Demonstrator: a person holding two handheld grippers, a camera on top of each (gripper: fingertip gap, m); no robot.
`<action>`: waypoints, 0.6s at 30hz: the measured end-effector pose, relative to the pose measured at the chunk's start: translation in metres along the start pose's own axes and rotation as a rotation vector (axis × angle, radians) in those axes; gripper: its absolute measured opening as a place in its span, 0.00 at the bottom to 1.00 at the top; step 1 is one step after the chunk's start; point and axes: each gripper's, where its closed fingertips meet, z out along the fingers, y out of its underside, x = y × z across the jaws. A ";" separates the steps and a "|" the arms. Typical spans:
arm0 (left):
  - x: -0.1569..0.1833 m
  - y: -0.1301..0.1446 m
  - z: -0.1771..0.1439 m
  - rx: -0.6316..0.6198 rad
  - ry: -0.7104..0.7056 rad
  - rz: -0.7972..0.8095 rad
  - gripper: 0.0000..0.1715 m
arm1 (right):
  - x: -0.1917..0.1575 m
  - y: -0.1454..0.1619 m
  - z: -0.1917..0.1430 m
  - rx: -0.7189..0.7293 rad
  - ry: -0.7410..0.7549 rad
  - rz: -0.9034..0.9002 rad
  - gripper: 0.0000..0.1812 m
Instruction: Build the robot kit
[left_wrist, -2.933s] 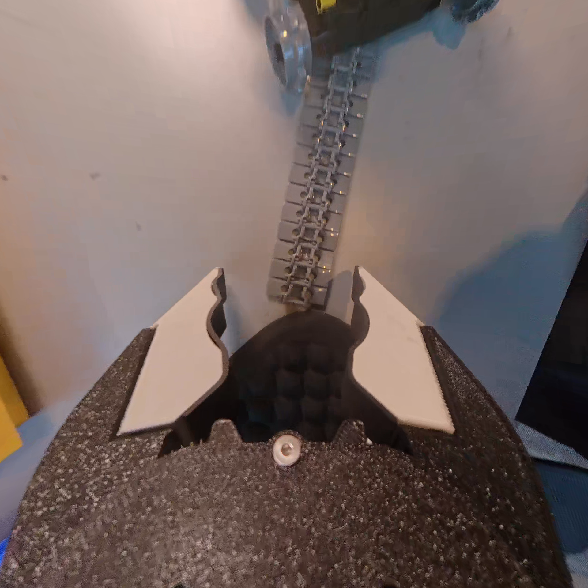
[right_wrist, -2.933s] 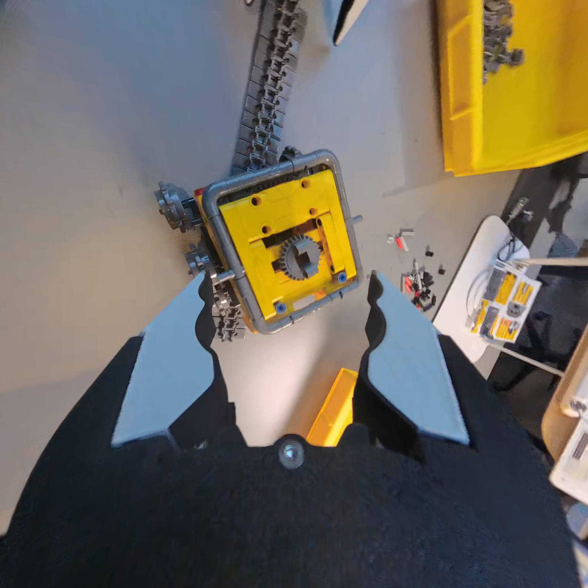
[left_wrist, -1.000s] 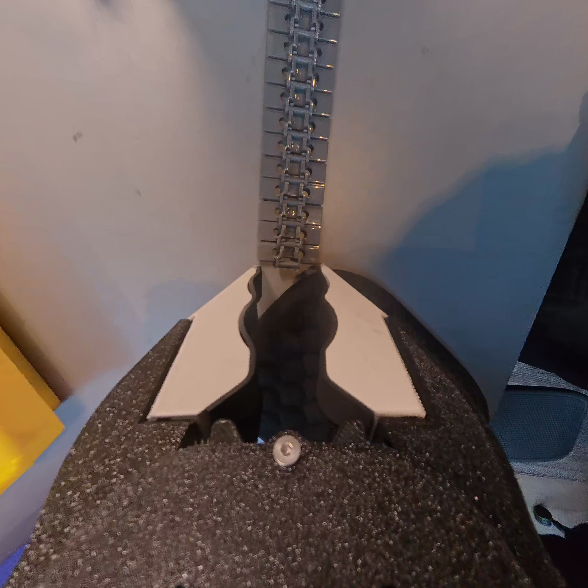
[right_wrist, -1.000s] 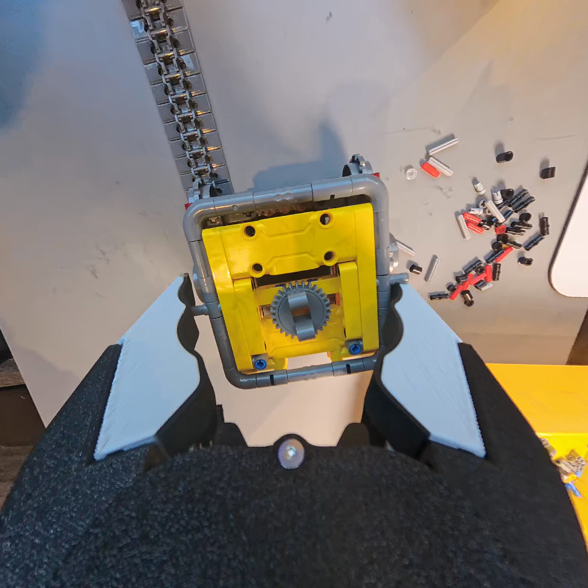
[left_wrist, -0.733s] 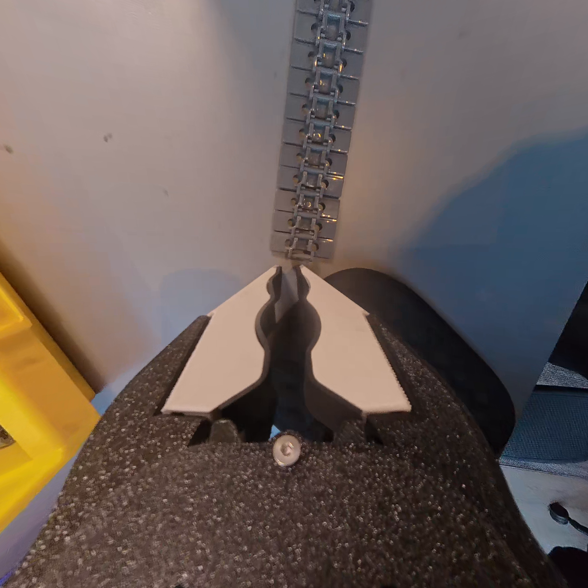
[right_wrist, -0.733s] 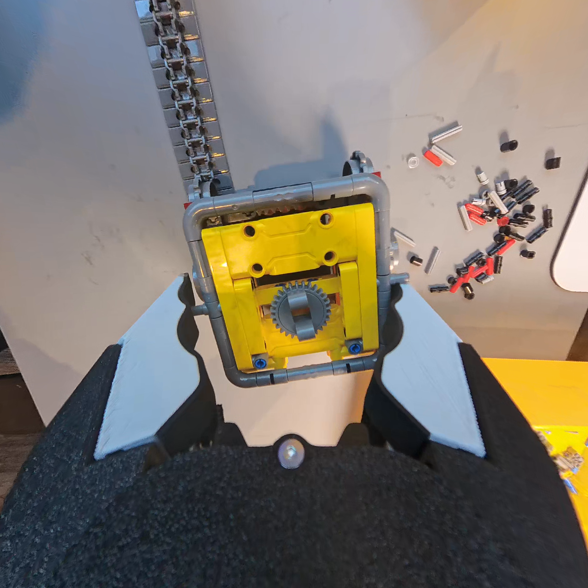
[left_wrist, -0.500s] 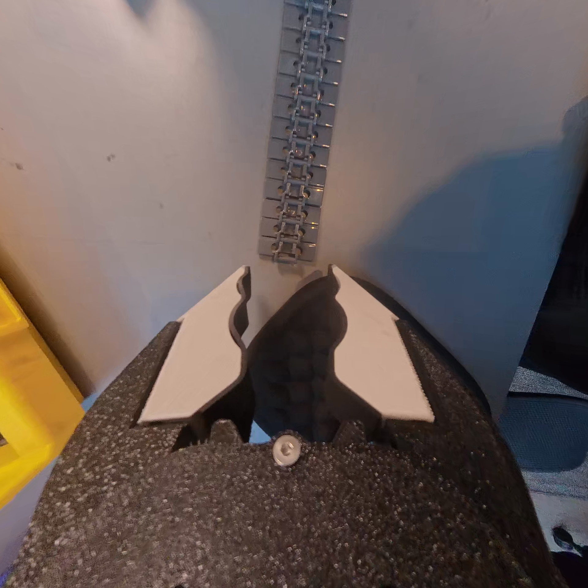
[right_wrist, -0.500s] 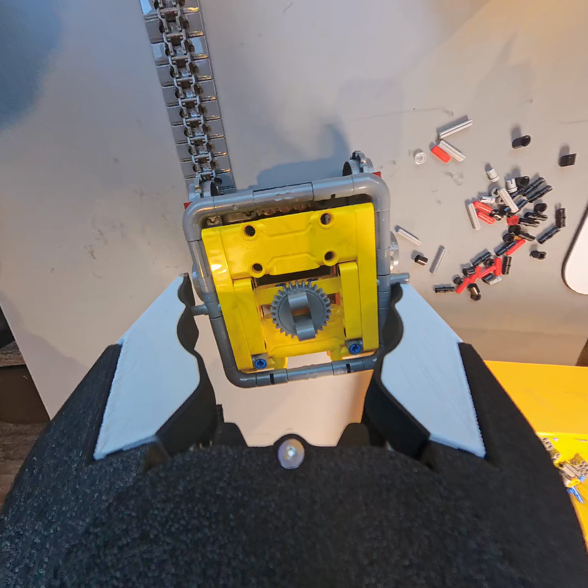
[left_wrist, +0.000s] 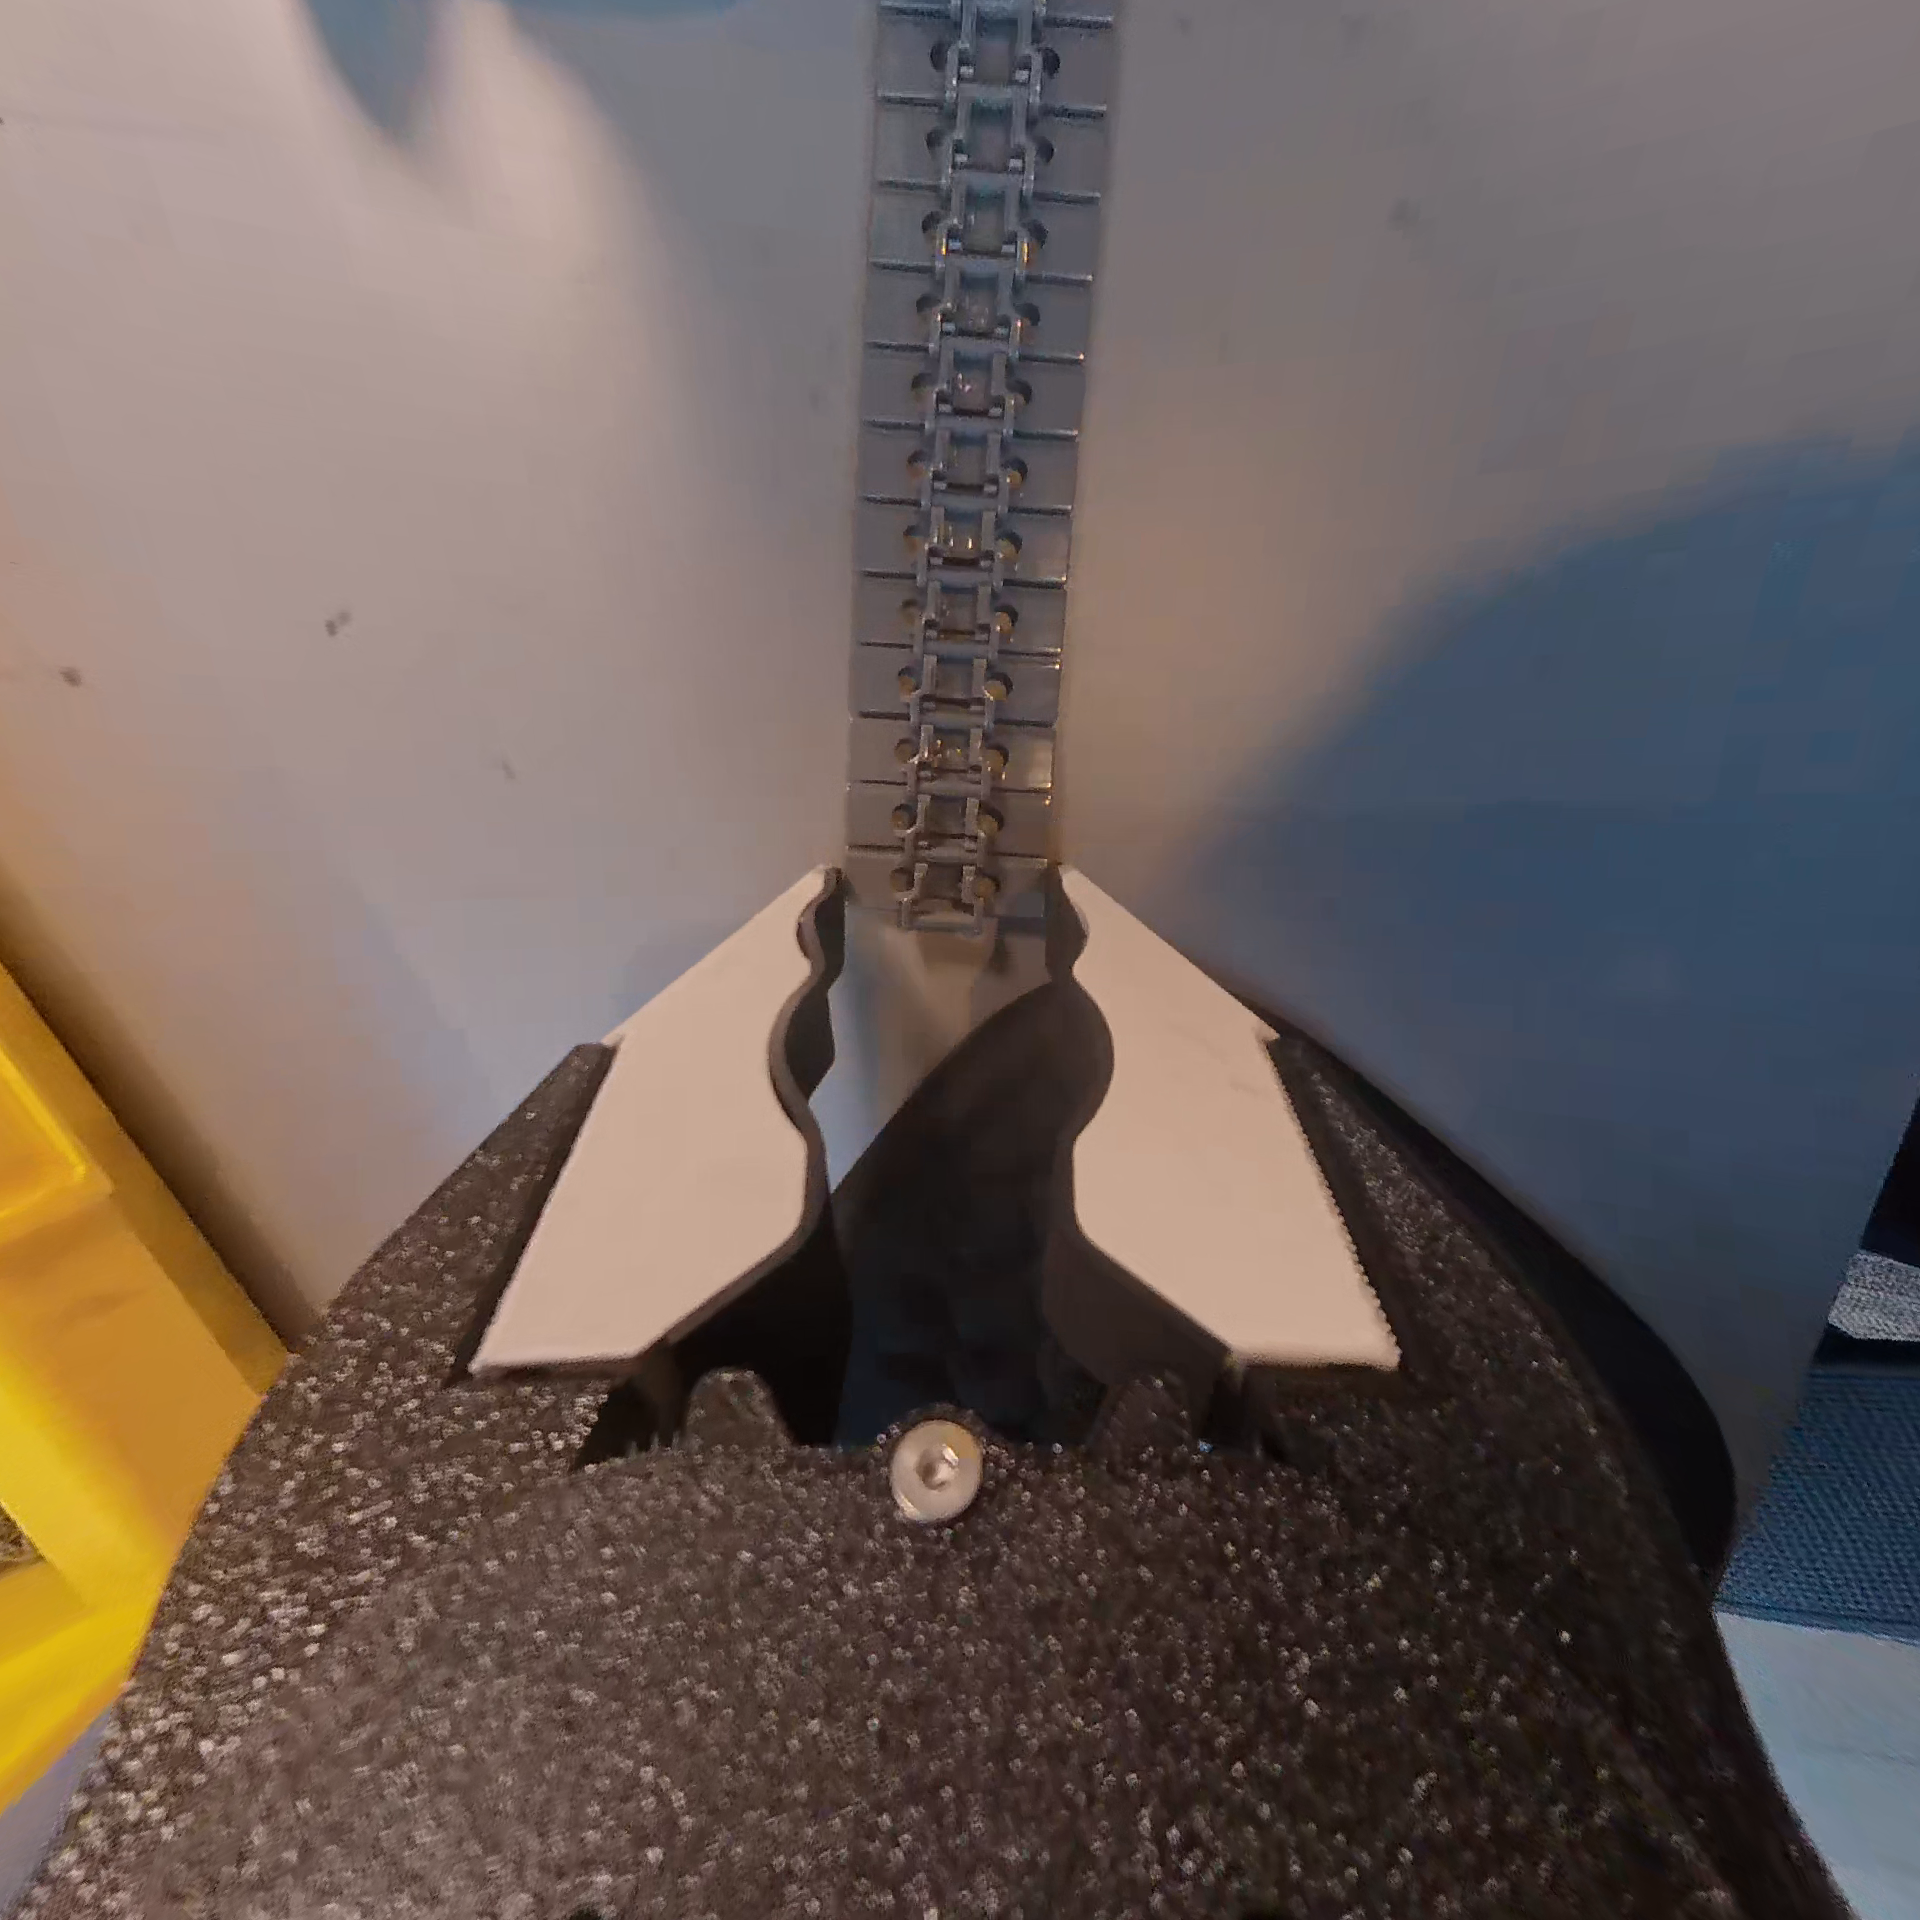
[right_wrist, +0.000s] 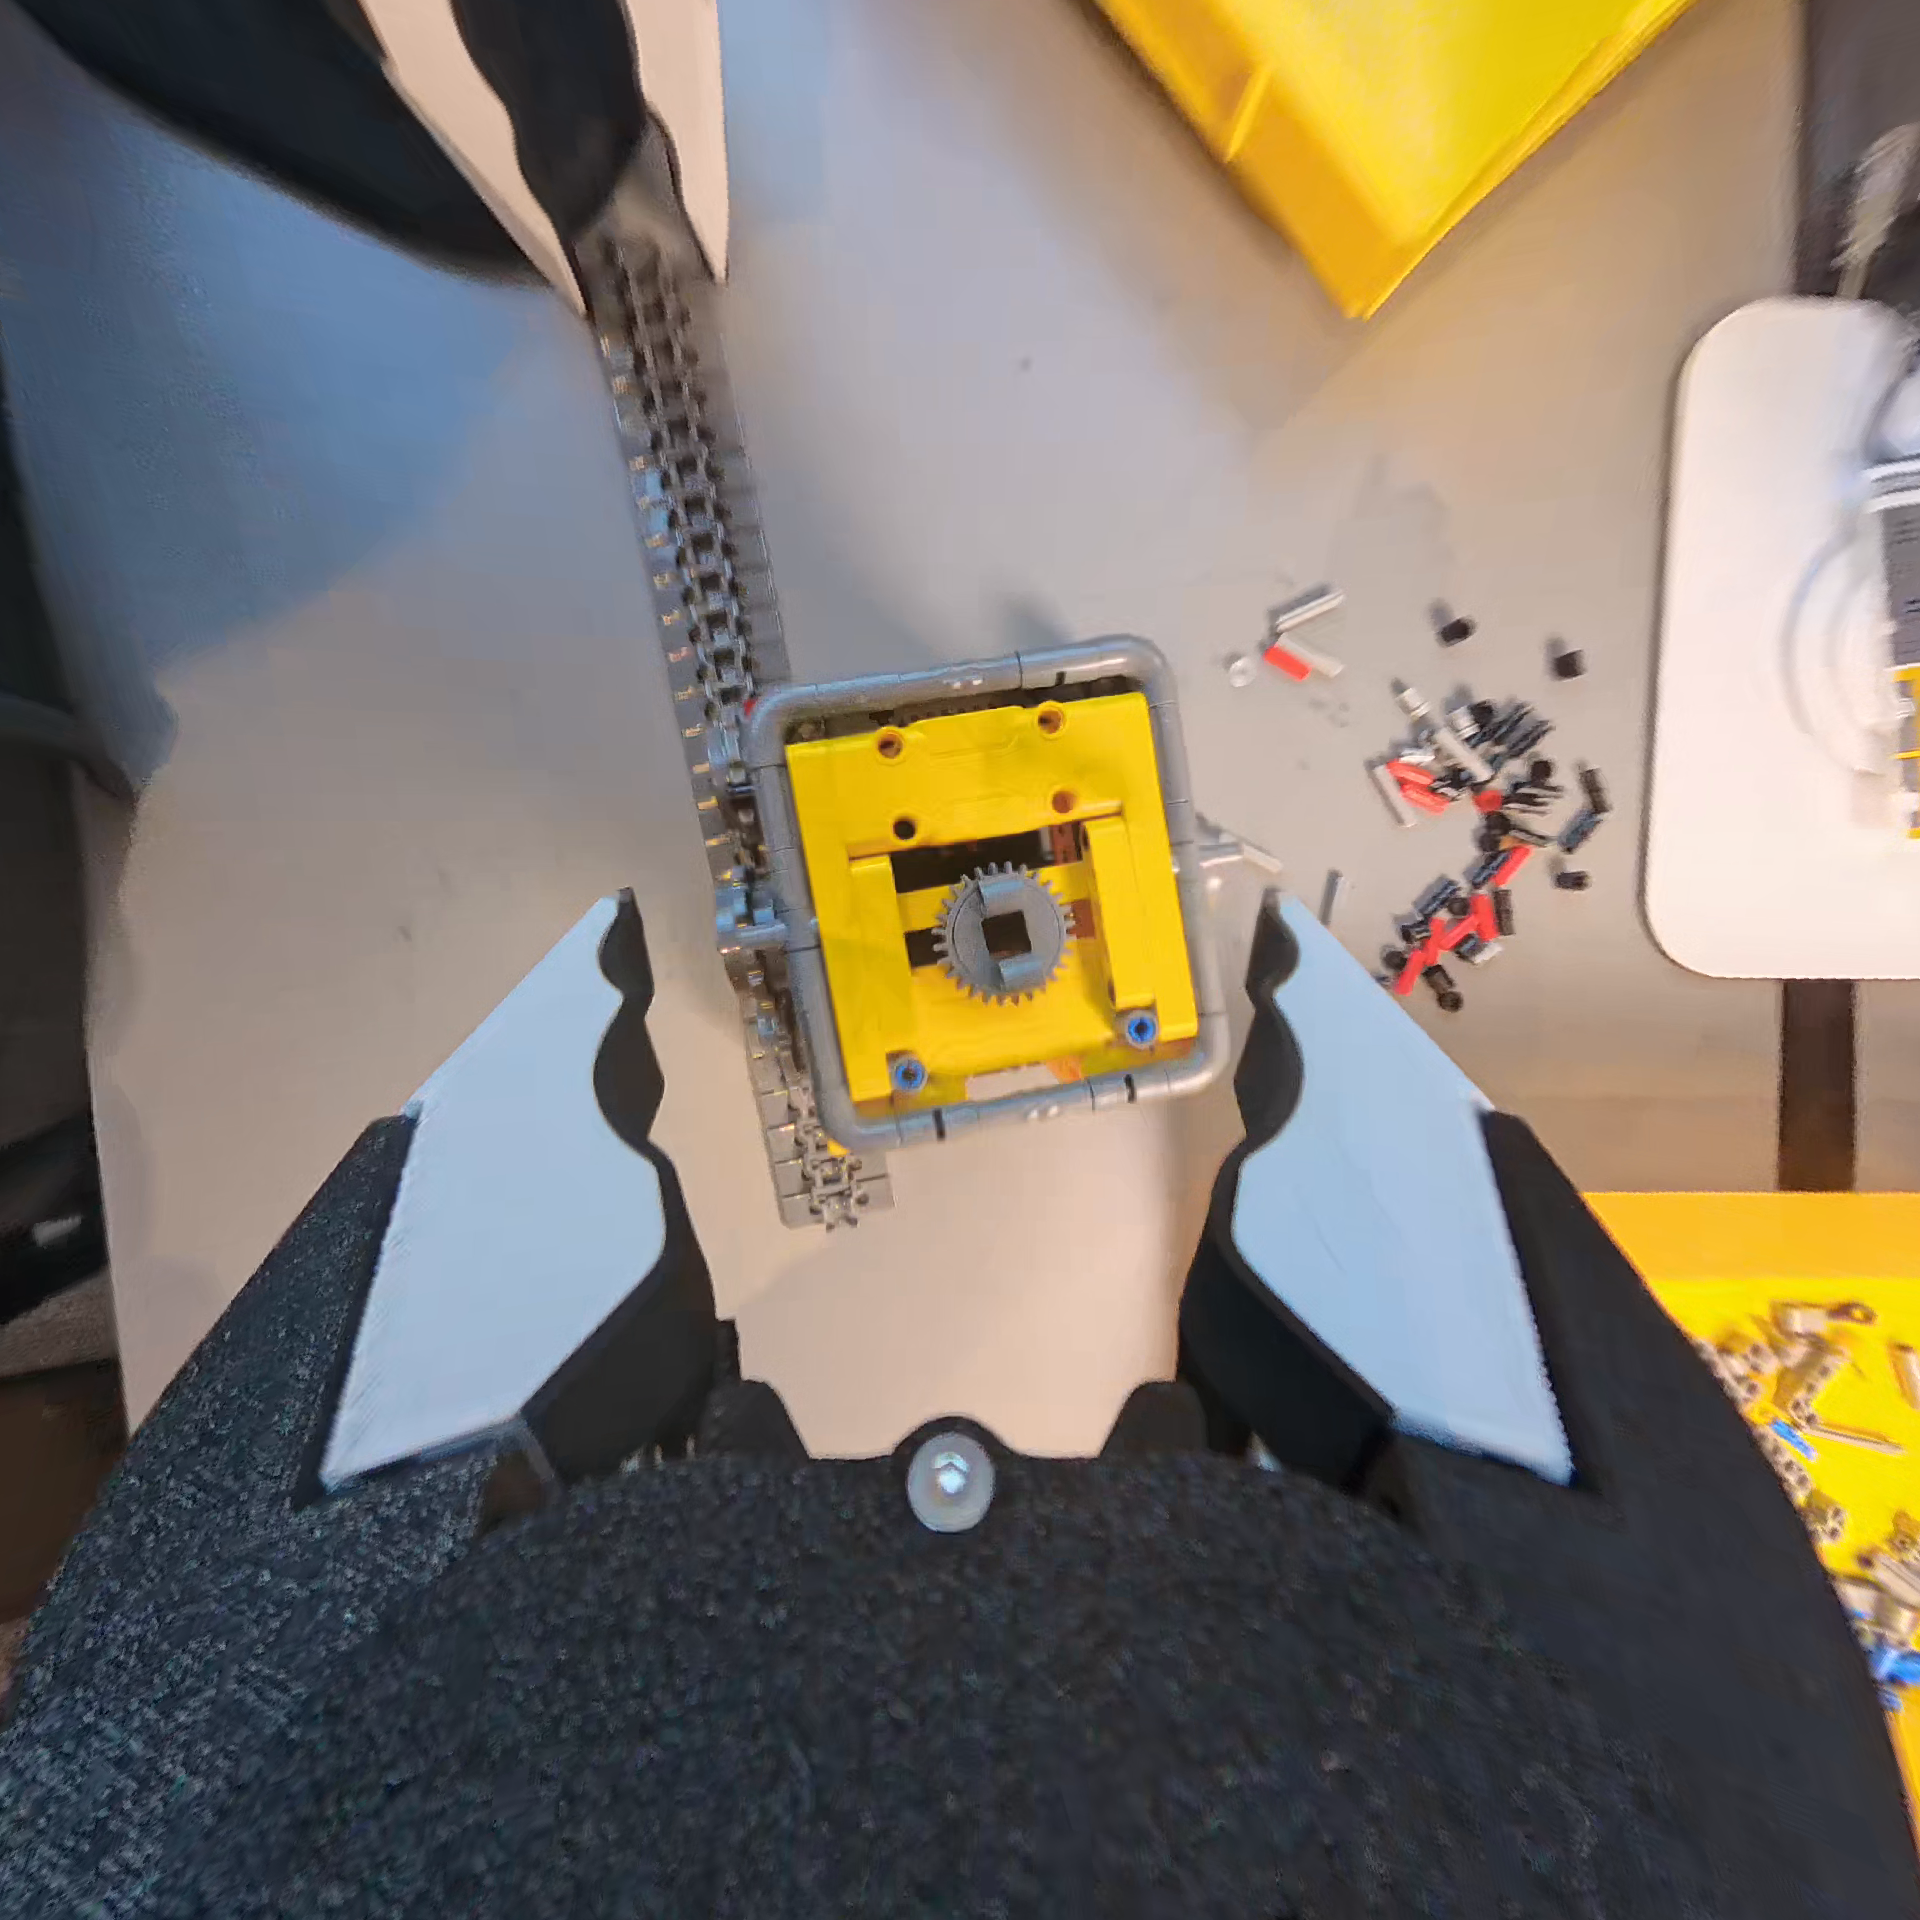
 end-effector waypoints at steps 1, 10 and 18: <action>0.000 0.000 0.000 0.006 -0.001 -0.001 0.21 | -0.001 -0.002 -0.010 0.047 0.019 0.009 0.63; 0.007 -0.027 -0.032 0.162 -0.033 0.012 0.21 | -0.044 0.082 -0.022 0.214 0.036 0.230 0.59; 0.012 -0.114 -0.051 0.271 -0.082 0.200 0.07 | -0.101 0.050 0.010 0.391 0.104 0.202 0.48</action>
